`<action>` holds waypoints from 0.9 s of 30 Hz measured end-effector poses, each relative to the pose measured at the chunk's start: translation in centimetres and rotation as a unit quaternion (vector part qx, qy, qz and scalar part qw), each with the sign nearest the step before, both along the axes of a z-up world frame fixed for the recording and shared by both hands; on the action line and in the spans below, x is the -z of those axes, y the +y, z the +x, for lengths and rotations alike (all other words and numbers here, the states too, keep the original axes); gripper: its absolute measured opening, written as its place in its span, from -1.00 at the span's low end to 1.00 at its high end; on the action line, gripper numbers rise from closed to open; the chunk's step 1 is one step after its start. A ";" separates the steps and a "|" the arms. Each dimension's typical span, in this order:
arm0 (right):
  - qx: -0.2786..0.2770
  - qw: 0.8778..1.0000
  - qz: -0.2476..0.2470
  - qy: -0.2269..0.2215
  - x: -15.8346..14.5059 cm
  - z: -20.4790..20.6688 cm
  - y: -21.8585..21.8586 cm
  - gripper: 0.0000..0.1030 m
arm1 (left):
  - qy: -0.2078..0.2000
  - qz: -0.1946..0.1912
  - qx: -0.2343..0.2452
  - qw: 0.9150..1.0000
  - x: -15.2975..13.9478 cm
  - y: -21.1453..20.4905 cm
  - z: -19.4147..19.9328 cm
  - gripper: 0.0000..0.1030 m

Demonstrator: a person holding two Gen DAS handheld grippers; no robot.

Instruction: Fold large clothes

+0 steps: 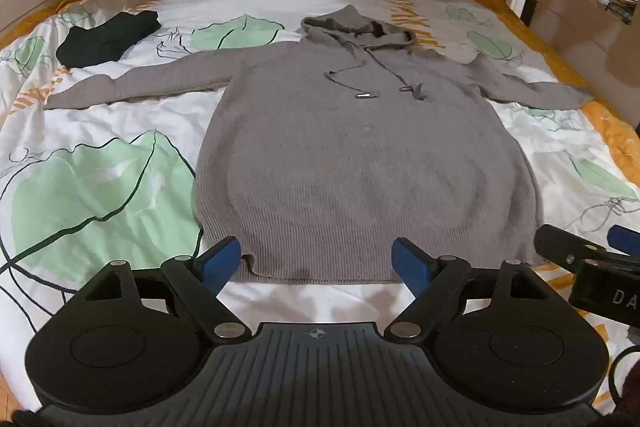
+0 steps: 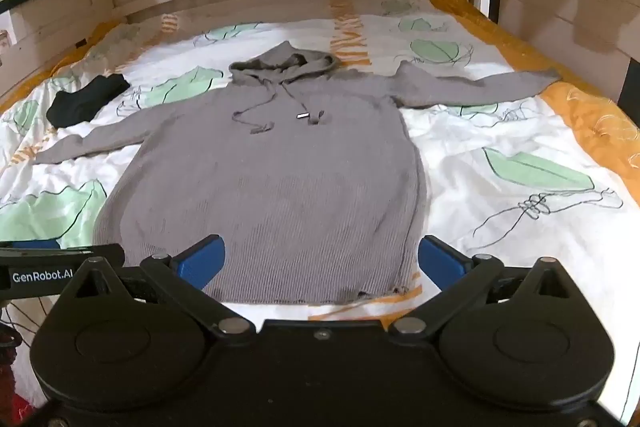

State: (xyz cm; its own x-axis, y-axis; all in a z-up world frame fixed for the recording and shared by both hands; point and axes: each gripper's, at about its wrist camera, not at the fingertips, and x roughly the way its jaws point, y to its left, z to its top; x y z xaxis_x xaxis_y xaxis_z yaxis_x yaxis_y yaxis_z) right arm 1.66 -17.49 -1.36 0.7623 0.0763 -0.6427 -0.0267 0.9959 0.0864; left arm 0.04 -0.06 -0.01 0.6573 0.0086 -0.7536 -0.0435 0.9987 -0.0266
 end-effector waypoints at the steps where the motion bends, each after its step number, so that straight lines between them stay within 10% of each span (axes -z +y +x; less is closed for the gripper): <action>1: 0.002 1.000 0.000 0.000 0.0 0.0 0.0 0.99 | 0.000 0.002 -0.001 1.000 0.0 0.0 0.0 0.59; 27: 0.008 0.999 0.033 0.034 1.5 0.2 -0.2 0.99 | 0.006 0.004 0.002 1.000 0.6 -0.2 -0.2 0.59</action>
State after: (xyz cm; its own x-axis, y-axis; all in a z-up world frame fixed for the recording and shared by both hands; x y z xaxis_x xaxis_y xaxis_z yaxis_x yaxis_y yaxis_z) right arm 1.90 -17.67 -2.91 0.7191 0.1077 -0.6865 -0.0028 0.9884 0.1522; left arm -0.13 -0.21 -0.59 0.6480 0.0125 -0.7615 -0.0404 0.9990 -0.0179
